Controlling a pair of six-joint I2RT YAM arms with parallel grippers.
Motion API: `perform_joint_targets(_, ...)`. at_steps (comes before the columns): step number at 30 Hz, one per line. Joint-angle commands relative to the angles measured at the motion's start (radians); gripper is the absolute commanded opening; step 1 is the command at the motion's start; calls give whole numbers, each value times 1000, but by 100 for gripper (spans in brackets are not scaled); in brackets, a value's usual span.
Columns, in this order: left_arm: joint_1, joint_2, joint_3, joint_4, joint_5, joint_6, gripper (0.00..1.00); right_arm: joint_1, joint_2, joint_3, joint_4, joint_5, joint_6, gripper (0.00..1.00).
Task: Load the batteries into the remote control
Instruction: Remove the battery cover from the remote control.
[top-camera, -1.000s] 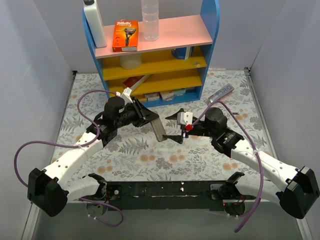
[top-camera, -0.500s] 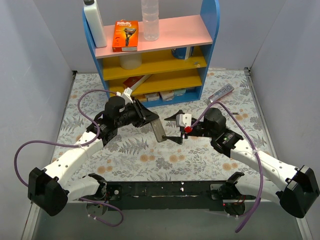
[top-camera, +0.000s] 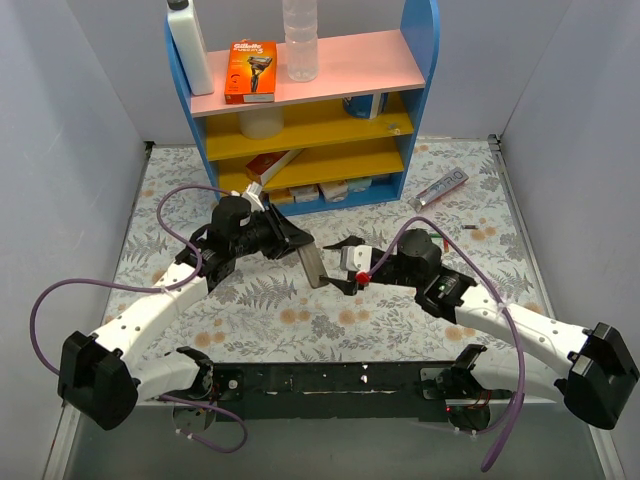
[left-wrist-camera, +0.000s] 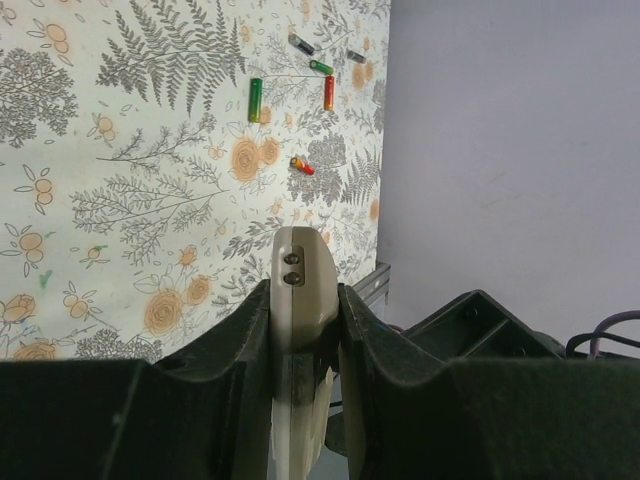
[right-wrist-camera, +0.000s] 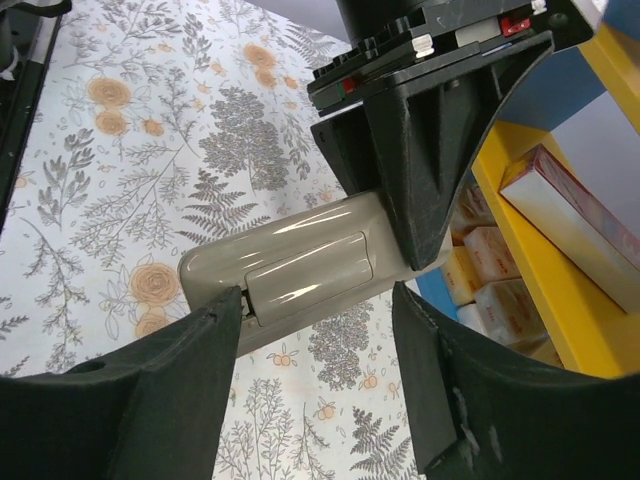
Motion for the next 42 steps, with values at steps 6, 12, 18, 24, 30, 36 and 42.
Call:
perform_joint_targets(6,-18,-22,-55,64,132,-70,0,14,54,-100,301,204,-12,61)
perform_joint_targets(12,-18,8,-101,43,37,59,0,14,117,-140,359,220,-12,60)
perform_joint_targets(18,-17,53,-133,109,-51,160,0,16,185,-196,431,230,0,59)
perform_joint_targets(24,-17,136,-129,135,-48,213,0,16,235,-224,494,261,5,59)
perform_joint_targets(30,-17,180,-135,124,-54,245,0,14,283,-227,556,299,6,58)
perform_joint_targets(36,-17,205,-127,81,-78,283,0,14,326,-218,590,316,11,57)
perform_joint_targets(42,-17,219,-126,75,-136,271,0,16,347,-218,587,307,14,57)
